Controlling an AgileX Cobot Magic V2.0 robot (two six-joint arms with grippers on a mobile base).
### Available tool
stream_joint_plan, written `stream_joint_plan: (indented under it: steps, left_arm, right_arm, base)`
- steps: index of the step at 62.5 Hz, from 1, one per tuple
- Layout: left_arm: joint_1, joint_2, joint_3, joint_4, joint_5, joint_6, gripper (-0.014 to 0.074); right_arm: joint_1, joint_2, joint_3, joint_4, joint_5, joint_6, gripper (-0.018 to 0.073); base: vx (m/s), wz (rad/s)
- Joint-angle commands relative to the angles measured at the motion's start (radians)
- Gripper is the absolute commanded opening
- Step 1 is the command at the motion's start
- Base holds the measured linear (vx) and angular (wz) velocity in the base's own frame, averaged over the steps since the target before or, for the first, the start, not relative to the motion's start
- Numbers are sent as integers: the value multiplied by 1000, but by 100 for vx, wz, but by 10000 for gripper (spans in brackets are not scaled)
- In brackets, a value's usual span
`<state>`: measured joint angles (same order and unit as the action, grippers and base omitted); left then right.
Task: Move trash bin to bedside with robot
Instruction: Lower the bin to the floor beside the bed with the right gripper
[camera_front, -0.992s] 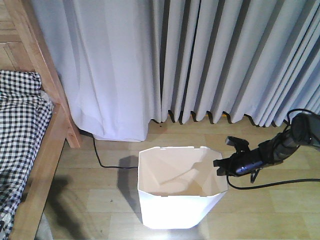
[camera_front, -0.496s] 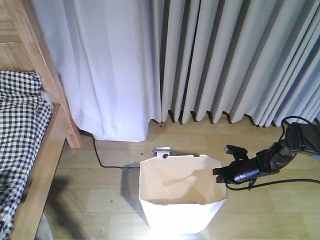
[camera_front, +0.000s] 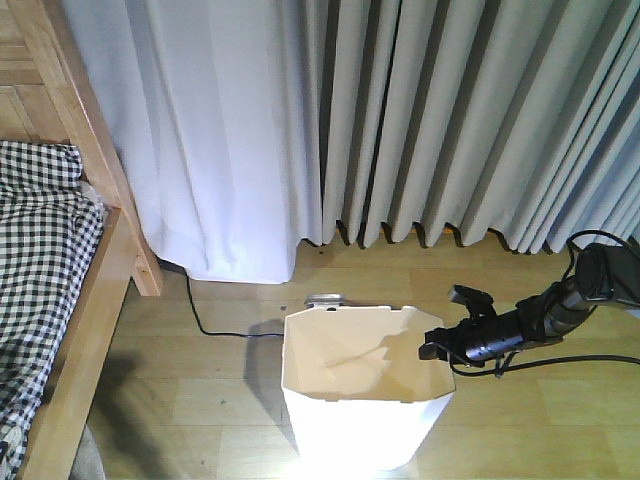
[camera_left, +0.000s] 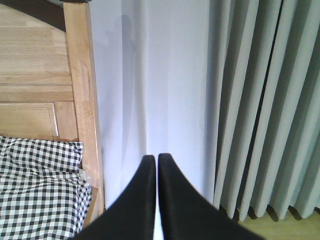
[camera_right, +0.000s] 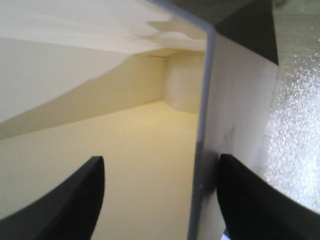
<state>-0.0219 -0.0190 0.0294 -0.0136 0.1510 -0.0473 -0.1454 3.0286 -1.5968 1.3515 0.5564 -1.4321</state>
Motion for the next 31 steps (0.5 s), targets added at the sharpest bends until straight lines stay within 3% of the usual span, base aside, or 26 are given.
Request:
stream_joint_plan:
  steps: [1,9,22,31]
  left_arm:
    - [-5,-10,28,-4,-78,-9,-6]
    - [-5,-10,28,-4,-78,-9,-6]
    - [-5,-10,28,-4,-78,-9,-6]
    - [-5,-10,28,-4,-78,-9,-6]
  right_arm:
    - [-15,-77,-11,-40,90,46,473]
    - [-41,-101,-11,-125,80,133,466]
    - [-61,-166,-8,-360,66,265,433]
    - [-61,-225,-8,-541,136,372,419]
  base:
    - [0,0]
    - [0,0]
    - [0,0]
    - [0,0]
